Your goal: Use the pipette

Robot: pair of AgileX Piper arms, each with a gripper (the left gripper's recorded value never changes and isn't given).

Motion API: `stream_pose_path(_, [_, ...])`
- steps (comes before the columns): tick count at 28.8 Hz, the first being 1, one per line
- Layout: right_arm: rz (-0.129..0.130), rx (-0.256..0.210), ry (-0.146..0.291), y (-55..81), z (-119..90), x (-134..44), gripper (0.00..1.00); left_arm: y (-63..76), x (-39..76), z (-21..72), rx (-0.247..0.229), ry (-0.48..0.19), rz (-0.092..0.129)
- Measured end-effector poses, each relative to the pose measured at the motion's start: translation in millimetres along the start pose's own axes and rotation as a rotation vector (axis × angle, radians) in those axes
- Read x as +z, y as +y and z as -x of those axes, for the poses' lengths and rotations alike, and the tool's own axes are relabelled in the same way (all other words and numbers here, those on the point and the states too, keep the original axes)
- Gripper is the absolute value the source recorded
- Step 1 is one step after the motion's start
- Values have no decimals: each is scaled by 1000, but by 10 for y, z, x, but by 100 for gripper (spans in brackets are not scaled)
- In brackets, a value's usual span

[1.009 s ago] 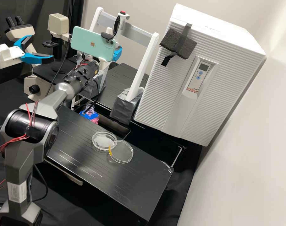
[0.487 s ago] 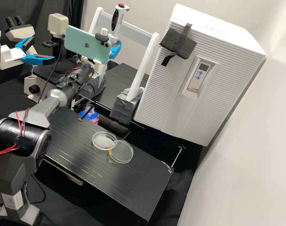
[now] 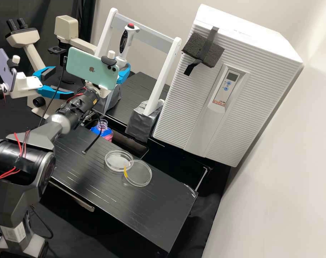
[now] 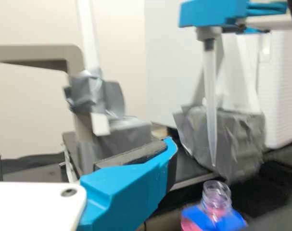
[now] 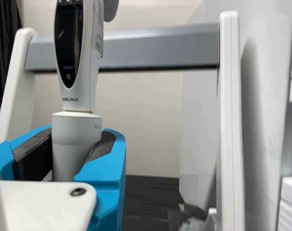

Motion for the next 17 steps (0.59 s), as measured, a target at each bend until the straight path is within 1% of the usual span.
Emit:
stream_pose_path(2, [2, -6, -3, -57, 42, 35, 0, -56, 19, 8, -17, 0, 8])
stream_pose_path(8, [5, 2, 3, -140, 114, 75, 0, -191, 36, 46, -61, 10, 27])
stream_pose_path(10, [6, -1, 5, -160, 128, 76, 0, -232, 59, 64, -76, 4, 22])
stream_pose_path(13, [7, 5, 7, -167, 139, 84, 0, -279, 93, 92, -94, -7, 22])
stream_pose_path(14, [7, 16, 11, -162, 145, 88, 0, -297, 108, 104, -101, -13, 12])
stream_pose_path(15, [6, 22, 13, -161, 141, 88, 0, -322, 126, 114, -110, -19, 8])
stream_pose_path(17, [6, 38, 18, -163, 132, 95, 0, -370, 151, 141, -128, -26, 8])
